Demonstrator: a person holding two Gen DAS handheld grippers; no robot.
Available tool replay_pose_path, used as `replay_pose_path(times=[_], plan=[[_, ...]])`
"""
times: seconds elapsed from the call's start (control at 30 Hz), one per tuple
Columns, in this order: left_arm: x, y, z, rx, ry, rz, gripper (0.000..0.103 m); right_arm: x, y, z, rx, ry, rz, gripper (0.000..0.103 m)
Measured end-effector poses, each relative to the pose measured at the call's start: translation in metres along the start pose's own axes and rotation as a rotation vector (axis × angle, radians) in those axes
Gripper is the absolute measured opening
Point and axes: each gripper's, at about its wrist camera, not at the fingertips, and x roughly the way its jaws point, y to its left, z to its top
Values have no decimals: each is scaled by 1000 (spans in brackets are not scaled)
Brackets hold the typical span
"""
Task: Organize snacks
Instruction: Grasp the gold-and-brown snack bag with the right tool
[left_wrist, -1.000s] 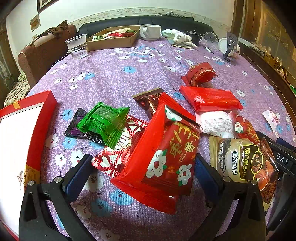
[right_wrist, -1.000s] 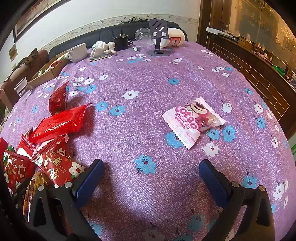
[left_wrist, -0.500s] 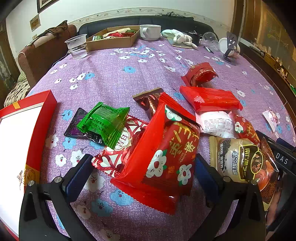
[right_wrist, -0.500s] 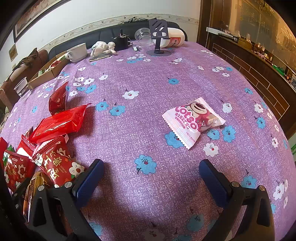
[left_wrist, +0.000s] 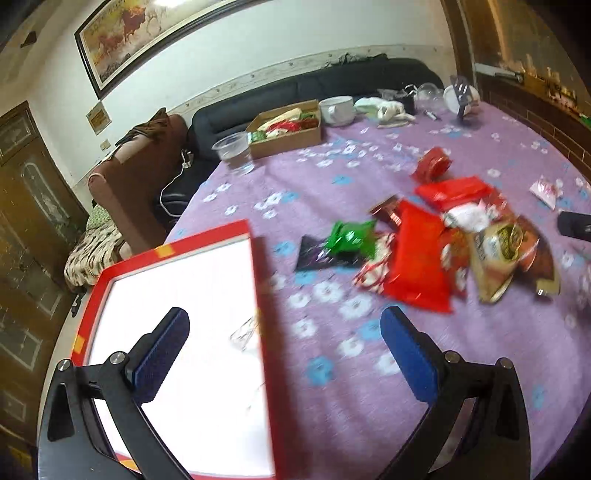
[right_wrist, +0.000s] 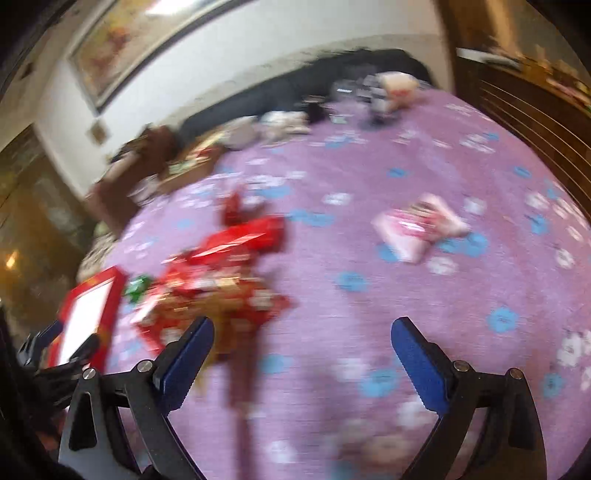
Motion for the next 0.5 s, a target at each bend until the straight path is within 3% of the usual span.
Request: replay_pose_path(times=[0.13,0.17,0.2,0.3,0.4,0.5], plan=[[-4,3,-14,-12,-54,-33,103,34,37,0,-87,68,-52,91],[-6,1,-18,-16,-77,-46,103,42,42,0,-87,87,-53,80],[-7,0,-18,-8,-87,-56,103,50,42,-1,-73,112,-35,66],[-10,-9,-8,30,-108,-110,103,61,38,-3,-21,152,49,46],[-7,-19,4,65,-103,-164,103,52,31,-4,-26,147,128,34],[3,-39,20,109,-69,-208,103,45,4,-7,51,165,272,31]])
